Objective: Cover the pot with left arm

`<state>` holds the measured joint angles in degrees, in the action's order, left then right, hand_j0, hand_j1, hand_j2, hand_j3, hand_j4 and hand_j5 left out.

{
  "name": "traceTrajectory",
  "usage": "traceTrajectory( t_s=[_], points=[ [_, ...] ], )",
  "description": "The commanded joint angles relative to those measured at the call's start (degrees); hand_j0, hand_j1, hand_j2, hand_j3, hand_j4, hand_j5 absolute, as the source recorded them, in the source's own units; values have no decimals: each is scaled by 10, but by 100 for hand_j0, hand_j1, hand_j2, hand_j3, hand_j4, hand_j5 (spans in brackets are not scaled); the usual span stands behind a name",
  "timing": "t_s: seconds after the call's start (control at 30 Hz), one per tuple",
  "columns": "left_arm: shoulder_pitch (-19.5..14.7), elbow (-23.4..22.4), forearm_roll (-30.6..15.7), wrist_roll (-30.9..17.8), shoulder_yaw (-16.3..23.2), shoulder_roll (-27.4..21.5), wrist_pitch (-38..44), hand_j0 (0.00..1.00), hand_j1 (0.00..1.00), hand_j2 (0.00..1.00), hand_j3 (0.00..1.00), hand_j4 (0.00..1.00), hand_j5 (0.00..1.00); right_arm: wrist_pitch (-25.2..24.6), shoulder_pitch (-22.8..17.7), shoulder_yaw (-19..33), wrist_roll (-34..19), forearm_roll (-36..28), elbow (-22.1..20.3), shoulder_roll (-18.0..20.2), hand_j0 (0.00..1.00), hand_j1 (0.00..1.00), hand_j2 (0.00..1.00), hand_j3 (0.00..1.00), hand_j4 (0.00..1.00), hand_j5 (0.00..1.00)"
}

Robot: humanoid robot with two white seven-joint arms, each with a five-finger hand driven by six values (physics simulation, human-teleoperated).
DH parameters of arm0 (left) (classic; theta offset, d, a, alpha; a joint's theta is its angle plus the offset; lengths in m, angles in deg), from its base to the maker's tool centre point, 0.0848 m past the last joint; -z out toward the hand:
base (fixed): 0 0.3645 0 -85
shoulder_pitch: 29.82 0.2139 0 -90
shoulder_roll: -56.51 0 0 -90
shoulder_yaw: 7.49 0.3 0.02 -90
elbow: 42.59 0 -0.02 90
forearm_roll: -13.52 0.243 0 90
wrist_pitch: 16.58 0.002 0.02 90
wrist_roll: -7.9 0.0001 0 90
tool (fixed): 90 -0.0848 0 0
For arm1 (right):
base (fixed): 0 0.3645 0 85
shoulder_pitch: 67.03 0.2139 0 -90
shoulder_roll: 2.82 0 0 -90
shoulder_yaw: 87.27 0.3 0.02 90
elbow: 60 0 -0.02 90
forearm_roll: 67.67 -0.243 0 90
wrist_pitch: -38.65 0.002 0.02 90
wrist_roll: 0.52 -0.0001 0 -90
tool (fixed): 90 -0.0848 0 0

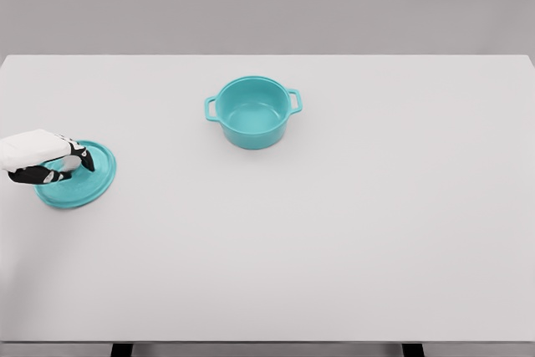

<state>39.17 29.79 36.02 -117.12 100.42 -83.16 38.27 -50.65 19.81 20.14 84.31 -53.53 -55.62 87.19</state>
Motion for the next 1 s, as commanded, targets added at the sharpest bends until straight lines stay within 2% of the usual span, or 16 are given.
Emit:
traceTrajectory(
  t_s=[0.0, 0.6, 0.97],
  points=[
    [0, 3, -4, 0, -1, -1, 1, 51, 51, 51, 51, 51, 51, 0, 0, 0, 0, 0, 0, 0, 100, 100, 100, 100, 100, 100],
    [-30, 66, -9, 0, -1, -8, 1, 50, 50, 50, 50, 50, 50, 0, 0, 0, 0, -1, 0, 0, 100, 100, 100, 100, 100, 100],
    [-45, 94, -7, 0, 1, 12, 1, 50, 50, 50, 50, 50, 50, 0, 0, 0, 0, -1, 0, 0, 100, 100, 100, 100, 100, 100]
  ],
)
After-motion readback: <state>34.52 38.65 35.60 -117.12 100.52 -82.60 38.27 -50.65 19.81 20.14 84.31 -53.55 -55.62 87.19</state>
